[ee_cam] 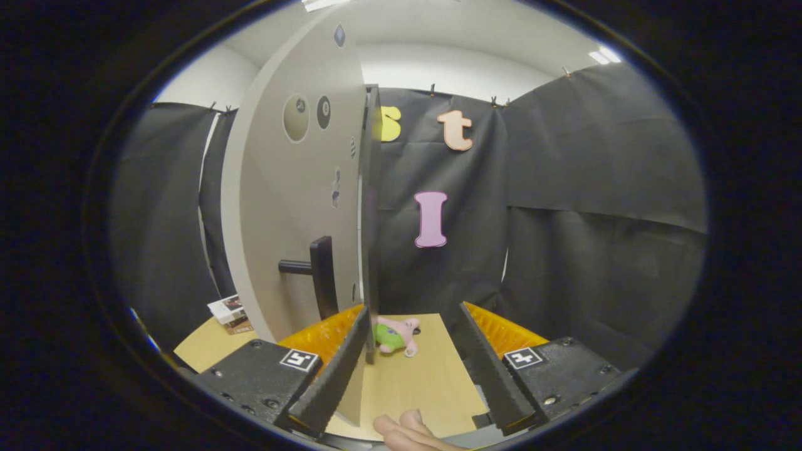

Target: Open the shoe cabinet door, grab the shoes and put them into the shoe cabinet, then close the shoe cabinet door.

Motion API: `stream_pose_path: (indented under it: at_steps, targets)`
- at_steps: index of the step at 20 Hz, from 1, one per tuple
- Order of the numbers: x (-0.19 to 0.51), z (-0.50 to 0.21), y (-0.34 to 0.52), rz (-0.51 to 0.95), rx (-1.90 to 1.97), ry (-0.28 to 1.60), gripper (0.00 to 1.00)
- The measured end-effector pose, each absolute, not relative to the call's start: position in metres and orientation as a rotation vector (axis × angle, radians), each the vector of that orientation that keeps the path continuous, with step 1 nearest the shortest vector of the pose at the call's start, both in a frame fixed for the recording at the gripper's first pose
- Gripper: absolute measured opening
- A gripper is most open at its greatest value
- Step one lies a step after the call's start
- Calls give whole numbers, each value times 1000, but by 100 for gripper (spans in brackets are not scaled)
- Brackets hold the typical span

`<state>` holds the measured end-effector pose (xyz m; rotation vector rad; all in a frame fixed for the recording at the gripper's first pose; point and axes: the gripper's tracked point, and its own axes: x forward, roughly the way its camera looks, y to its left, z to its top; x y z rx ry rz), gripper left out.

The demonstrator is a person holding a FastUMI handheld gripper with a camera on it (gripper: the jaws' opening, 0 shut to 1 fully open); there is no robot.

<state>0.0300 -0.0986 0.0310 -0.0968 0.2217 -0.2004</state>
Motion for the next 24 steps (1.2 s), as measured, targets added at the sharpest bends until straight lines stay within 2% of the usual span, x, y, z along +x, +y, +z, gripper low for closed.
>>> stream_pose_path:
  at_steps: [8,13,24]
  targets:
    - [30,23,-47,-172,-52,205,93]
    - [44,25,0,-160,-109,130,93]
    - [128,0,127,-103,-57,74,93]
